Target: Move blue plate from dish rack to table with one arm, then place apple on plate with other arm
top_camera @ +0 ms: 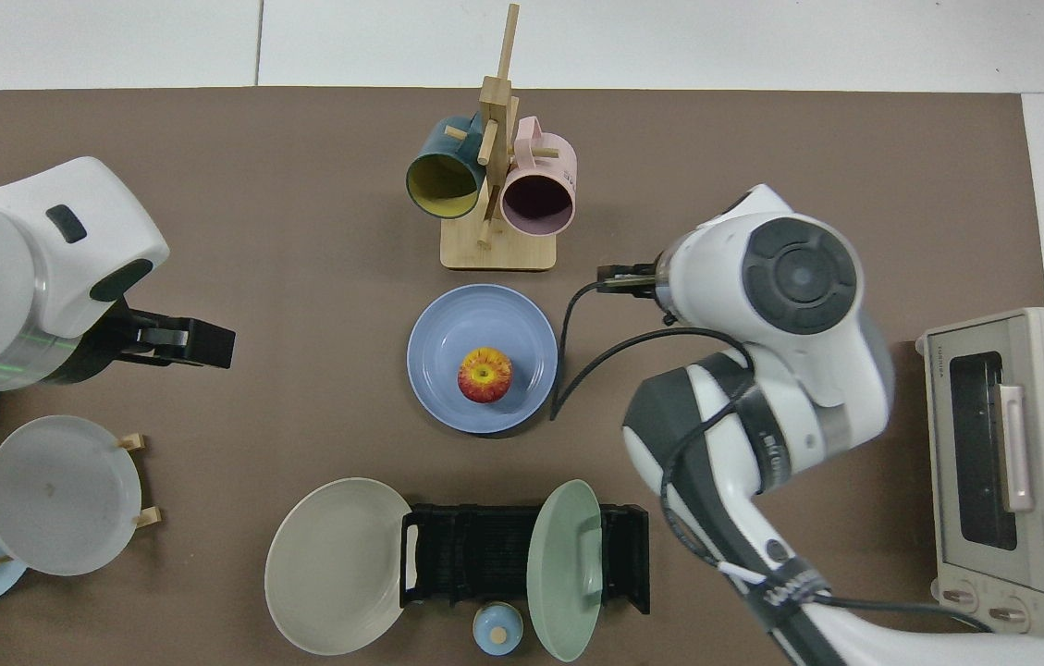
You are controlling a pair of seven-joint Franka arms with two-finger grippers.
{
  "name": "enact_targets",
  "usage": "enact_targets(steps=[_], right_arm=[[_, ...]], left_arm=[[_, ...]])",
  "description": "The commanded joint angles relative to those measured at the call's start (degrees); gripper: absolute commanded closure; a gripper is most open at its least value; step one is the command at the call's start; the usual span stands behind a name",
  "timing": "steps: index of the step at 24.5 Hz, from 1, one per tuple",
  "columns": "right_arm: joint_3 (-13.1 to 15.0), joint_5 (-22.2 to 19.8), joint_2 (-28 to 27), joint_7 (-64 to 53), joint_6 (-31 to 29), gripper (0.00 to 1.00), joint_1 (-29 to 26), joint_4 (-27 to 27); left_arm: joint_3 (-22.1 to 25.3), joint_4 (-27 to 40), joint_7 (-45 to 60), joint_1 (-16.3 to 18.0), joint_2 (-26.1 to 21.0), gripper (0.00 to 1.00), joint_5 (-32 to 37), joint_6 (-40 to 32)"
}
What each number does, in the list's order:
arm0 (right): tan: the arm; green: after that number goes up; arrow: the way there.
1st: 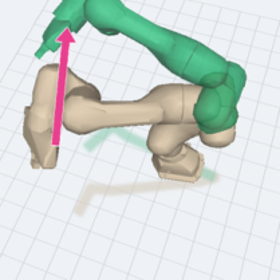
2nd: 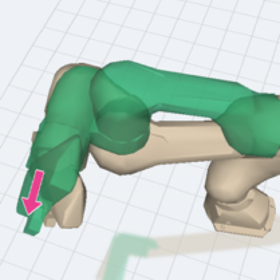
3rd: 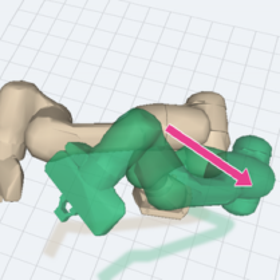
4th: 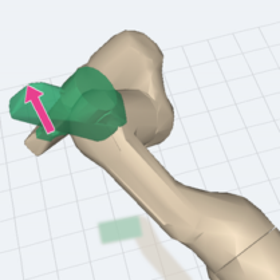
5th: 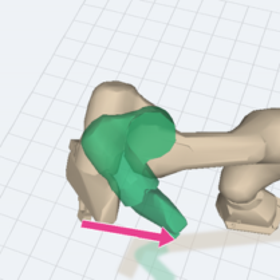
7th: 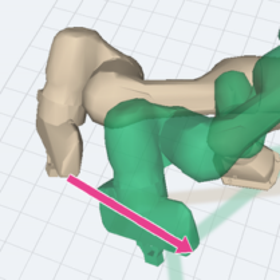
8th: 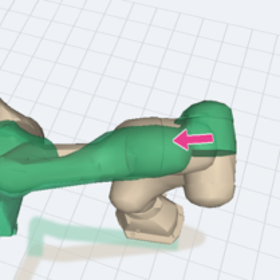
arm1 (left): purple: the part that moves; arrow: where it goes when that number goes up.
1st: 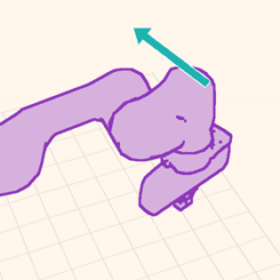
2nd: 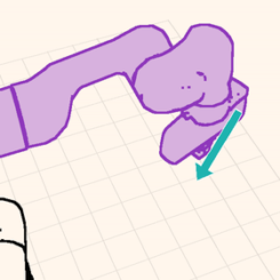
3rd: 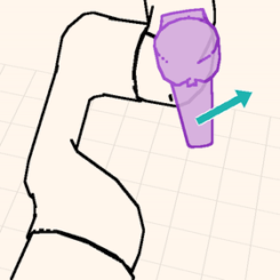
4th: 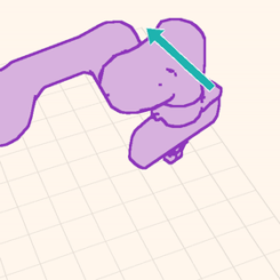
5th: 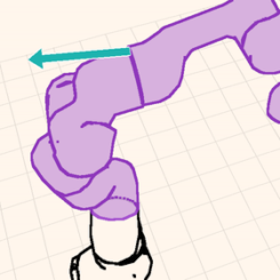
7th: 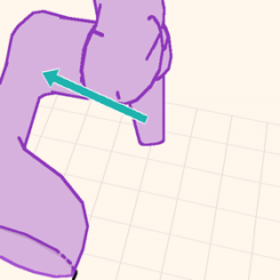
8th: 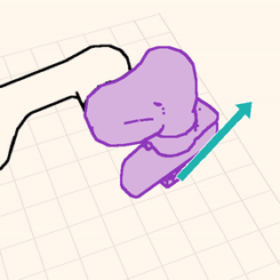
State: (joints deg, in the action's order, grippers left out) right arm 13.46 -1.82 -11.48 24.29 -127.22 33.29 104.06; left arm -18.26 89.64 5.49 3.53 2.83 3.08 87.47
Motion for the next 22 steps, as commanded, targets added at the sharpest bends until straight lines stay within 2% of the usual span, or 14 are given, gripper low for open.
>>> enact_targets(steps=[1,13,22], right_arm=[[-0.80,-1.00,4.88,-8.72,5.74,0.00,-5.69,1.32],[-0.80,-0.64,12.17,-22.69,19.10,0.00,-14.04,1.32],[-0.80,-0.38,15.78,-34.56,26.84,0.00,-21.60,1.67]], left_arm=[[-0.03,-0.17,0.57,0.25,0.95,0.00,0.35,-1.34],[3.05,0.00,-0.30,1.13,1.04,0.00,-3.08,-1.77],[6.56,0.18,-1.62,-1.50,1.30,0.00,-3.69,-1.78]])
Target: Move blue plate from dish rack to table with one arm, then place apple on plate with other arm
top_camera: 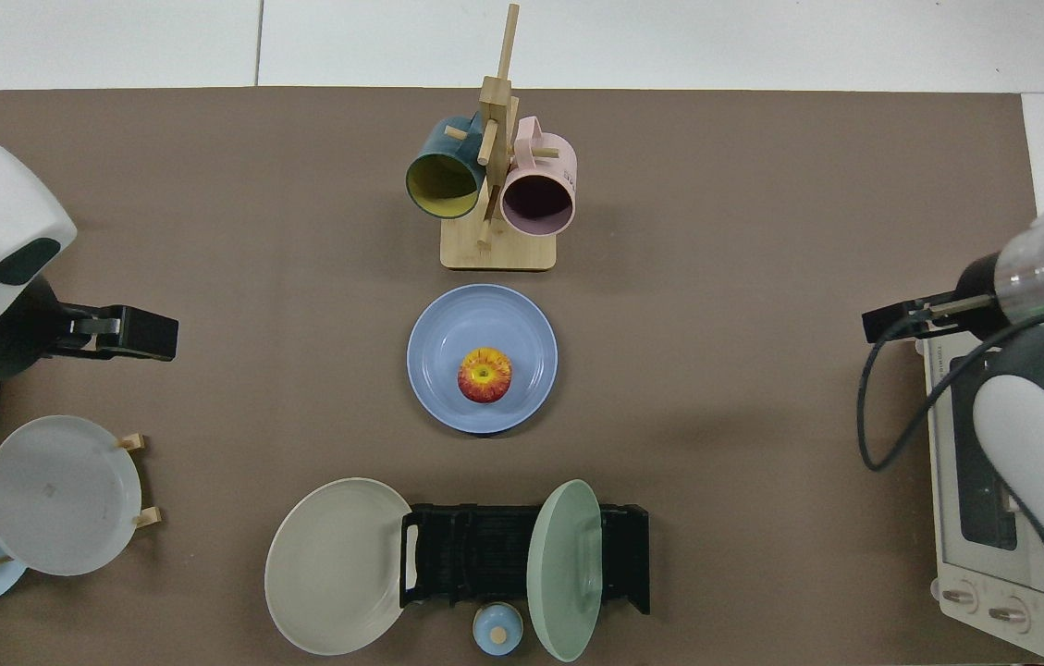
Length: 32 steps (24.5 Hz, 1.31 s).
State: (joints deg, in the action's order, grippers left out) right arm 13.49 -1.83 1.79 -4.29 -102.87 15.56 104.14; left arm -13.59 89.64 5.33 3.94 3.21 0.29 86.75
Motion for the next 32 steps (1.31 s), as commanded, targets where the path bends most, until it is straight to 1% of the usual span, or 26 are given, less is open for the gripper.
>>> enact_targets(steps=[1,2,4,5,6,9,11,13,21,23,25,28,30,32], right_arm=[[-0.83,-0.36,2.52,-6.69,2.59,0.00,-4.39,1.51],[-0.83,-0.36,2.52,-6.87,2.59,0.00,-4.83,1.33],[-0.75,-0.36,2.78,-6.78,2.59,0.00,-5.45,1.24],[-0.75,-0.45,2.87,-6.35,2.59,0.00,-5.37,1.24],[-0.83,-0.36,2.87,-6.08,2.59,0.00,-5.36,1.24],[-1.01,-0.10,2.44,-6.08,3.11,0.00,-5.36,-0.68],[-1.01,-0.36,1.91,-6.08,6.09,0.00,-5.19,-1.65],[-0.92,-0.28,1.99,-5.99,7.33,0.00,-5.10,-1.74],[-1.10,-0.80,2.26,1.48,6.10,0.00,-5.63,-1.66],[-1.62,-0.89,2.26,1.39,6.10,0.00,-7.20,-1.57],[-3.46,-0.72,2.26,1.04,6.10,0.00,-9.31,-1.57],[-7.06,-0.37,2.43,1.30,6.10,0.00,-12.65,-1.57],[-8.04,-0.28,2.43,1.30,5.49,0.00,-13.89,-1.57],[-8.04,-0.27,2.35,1.22,4.35,0.00,-13.54,-1.48]], left_arm=[[2.86,0.18,-2.42,-2.96,0.84,0.00,-0.91,-0.89],[4.26,0.18,-3.12,-4.28,0.84,0.00,-0.73,-0.62],[8.38,0.09,-4.18,-8.31,0.84,0.00,-0.56,-0.18],[9.97,-0.08,-4.19,-9.64,0.84,0.00,-0.64,-0.09],[10.60,-0.08,-4.19,-9.82,0.75,0.00,-0.82,-0.01],[10.60,-0.08,-4.62,-9.74,0.49,0.00,-0.73,0.08],[10.69,-0.26,-6.98,-9.39,0.22,0.00,-0.82,0.17],[10.69,-0.35,-9.01,-9.21,-0.04,0.00,-0.91,0.26],[10.69,-1.66,-9.37,-9.12,-1.45,0.00,-0.91,-0.01],[10.78,-1.67,-9.37,-9.04,-1.54,0.00,-0.82,0.08],[10.78,-2.36,-9.37,-8.69,-1.80,0.00,-0.82,0.08],[10.69,-3.77,-9.37,-8.68,-3.03,0.00,-0.82,-0.01],[10.86,-4.21,-9.37,-8.60,-3.12,0.00,-0.91,0.08],[11.04,-4.21,-9.28,-8.60,-3.03,0.00,-0.82,0.26]])
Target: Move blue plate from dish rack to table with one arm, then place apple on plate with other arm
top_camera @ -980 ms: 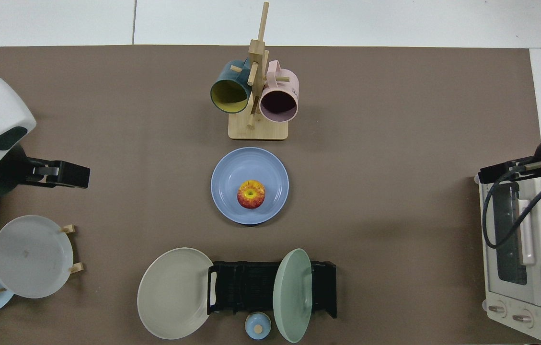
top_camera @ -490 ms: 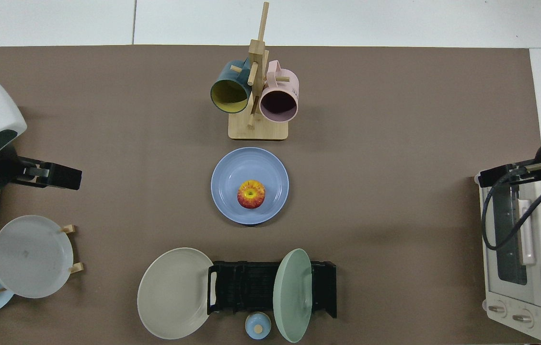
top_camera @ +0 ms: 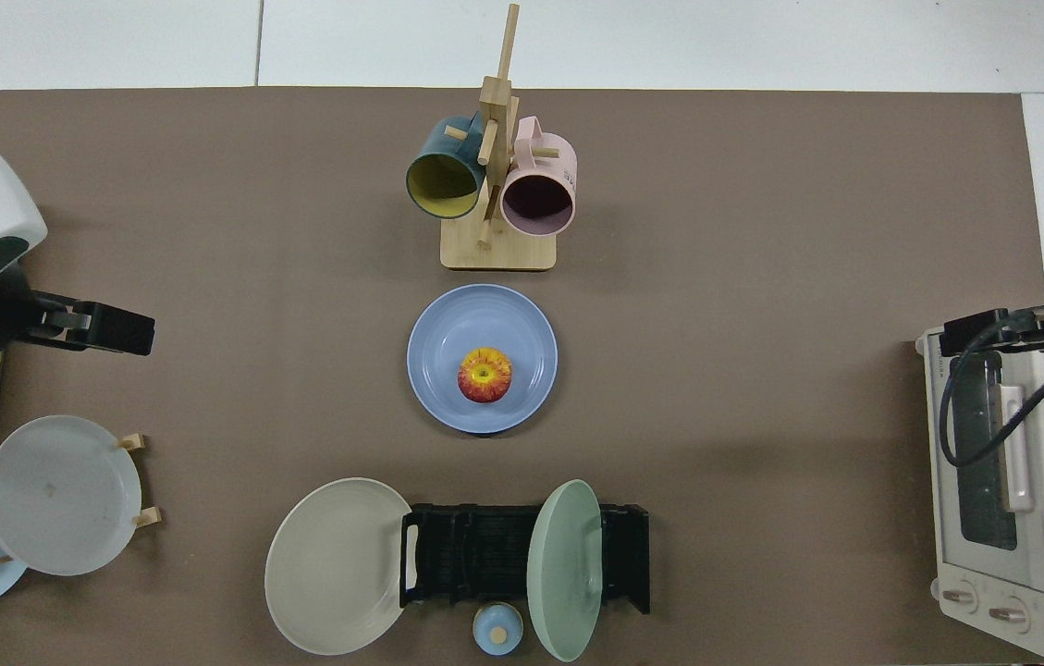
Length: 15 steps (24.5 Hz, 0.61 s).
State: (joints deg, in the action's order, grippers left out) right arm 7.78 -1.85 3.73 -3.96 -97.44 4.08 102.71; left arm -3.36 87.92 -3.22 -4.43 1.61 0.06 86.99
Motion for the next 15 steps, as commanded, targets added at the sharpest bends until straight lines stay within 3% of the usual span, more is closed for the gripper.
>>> enact_targets(steps=[1,15], right_arm=[[-2.33,-0.26,0.41,0.88,-1.44,0.00,-2.06,-0.06],[-2.42,0.00,-0.12,-1.49,-6.80,0.00,-0.48,0.64]], left_arm=[[0.90,-2.40,-0.56,-0.23,-1.43,0.00,-0.59,0.37],[0.99,-1.87,-0.21,-0.49,-0.55,0.00,0.03,0.81]])
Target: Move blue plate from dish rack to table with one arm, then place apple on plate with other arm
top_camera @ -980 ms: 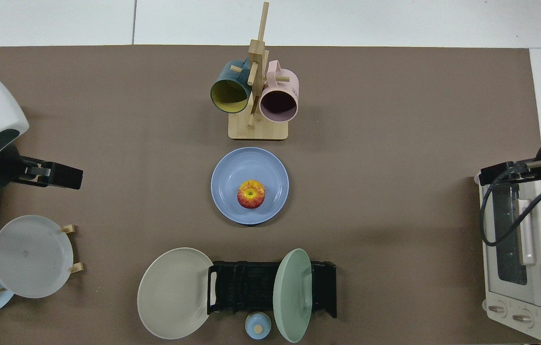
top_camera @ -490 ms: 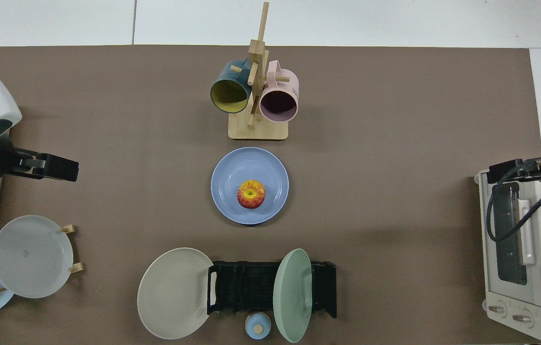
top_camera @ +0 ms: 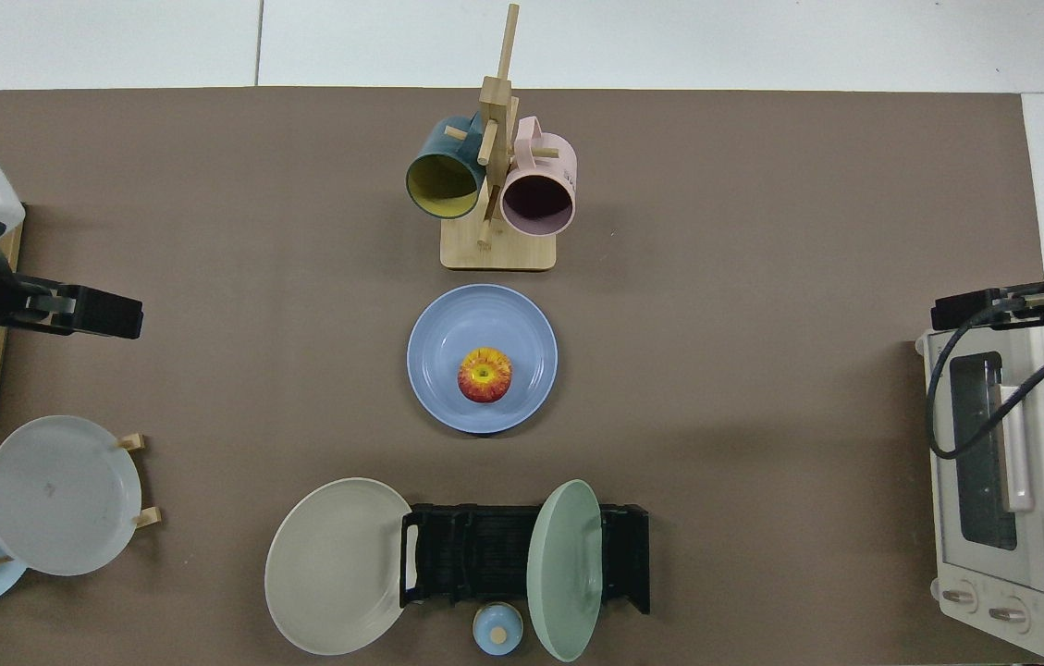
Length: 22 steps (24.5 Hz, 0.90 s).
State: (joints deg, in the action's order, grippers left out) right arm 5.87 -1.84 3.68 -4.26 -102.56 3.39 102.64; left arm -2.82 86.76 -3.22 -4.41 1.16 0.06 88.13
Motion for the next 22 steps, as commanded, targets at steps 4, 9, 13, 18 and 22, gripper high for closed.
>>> enact_targets(steps=[4,9,13,18,22], right_arm=[[-0.51,0.70,0.01,-0.66,-1.59,0.00,0.48,0.98],[-0.51,0.96,-0.08,-0.66,-1.76,0.00,0.75,0.98],[-0.51,0.96,0.01,-0.75,-1.85,0.00,0.39,1.24],[-0.51,0.96,0.09,-0.66,-1.77,0.00,1.10,1.24],[-0.51,0.88,0.27,-0.66,-0.54,0.00,1.10,1.24]], left_arm=[[0.45,-0.80,-0.30,-0.51,-0.02,0.00,0.03,-0.33],[0.19,-0.80,-0.12,-0.51,0.07,0.00,-0.06,-1.29],[0.01,-0.80,-0.12,-0.43,0.51,0.00,-0.59,-3.92],[0.10,-0.89,0.40,-0.43,1.12,0.00,-0.68,-7.53],[0.19,-0.80,0.76,-0.43,1.21,0.00,-0.94,-7.53]])
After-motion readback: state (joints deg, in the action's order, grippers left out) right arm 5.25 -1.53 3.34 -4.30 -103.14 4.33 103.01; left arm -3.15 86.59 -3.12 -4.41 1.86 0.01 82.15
